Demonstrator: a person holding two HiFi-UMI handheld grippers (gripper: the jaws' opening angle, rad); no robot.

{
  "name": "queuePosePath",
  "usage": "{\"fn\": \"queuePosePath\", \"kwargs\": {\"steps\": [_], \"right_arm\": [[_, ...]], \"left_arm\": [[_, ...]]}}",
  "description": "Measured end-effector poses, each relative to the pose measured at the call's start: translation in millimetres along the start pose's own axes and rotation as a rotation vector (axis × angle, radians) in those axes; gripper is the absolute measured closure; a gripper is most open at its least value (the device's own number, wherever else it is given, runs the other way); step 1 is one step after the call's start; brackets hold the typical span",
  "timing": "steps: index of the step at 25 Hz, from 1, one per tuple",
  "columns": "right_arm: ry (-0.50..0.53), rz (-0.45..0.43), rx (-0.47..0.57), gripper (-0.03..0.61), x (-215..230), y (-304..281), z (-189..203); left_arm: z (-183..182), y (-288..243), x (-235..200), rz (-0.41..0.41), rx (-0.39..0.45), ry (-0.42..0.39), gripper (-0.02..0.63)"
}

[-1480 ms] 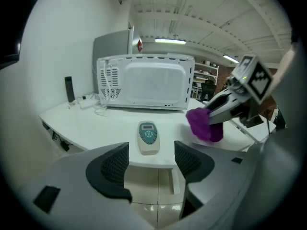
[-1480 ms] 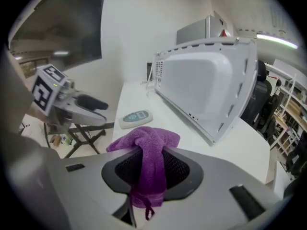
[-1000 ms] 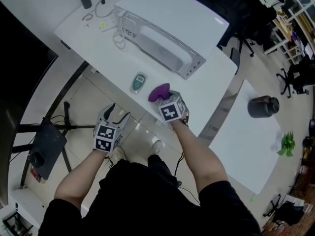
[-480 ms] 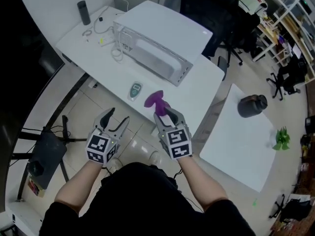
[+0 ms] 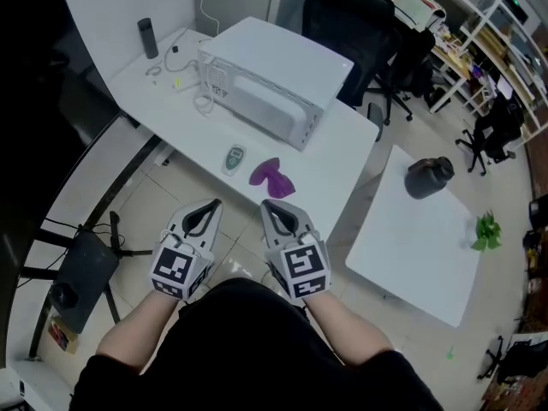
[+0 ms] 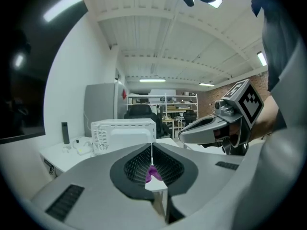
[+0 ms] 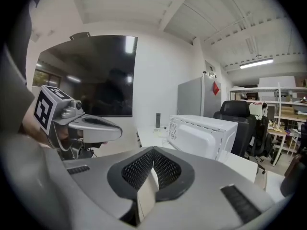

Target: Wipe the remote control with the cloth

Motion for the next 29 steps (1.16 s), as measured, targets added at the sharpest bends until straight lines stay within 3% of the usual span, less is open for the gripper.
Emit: {"fn": "queuePosePath", "kwargs": {"steps": [13,29], "right_arm": [[0.001,-0.025,0.005,0.561,-22,12,0],[0.012,-0.031,0.004,0.563,-24,4,-4]], "left_arm": [[-10,11,16,0.017,-0.007,-0.062,0.626],[-6,4,14,0.028,-0.011,-0.065,0.626]]}}
Point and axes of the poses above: the fingertips, and each gripper's own axes: y backward along the fingers, x to its right, z out of its underside, the point moved 1 cm from there along y, backward along the fingers, and after that the axes turned 2 degrees about -y, right-handed, at the moved point
